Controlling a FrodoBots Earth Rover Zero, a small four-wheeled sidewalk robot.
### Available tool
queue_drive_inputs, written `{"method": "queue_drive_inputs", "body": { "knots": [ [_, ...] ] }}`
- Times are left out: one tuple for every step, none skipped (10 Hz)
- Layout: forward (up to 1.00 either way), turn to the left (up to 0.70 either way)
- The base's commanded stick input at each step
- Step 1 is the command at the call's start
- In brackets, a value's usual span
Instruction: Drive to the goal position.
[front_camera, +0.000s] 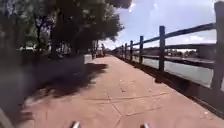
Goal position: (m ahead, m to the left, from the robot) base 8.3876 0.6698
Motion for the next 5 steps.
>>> {"method": "queue_drive_inputs", "body": {
  "knots": [
    [1.0,0.0],
    [1.0,0.0],
    [1.0,0.0],
    [1.0,0.0],
    [1.0,0.0]
  ]
}}
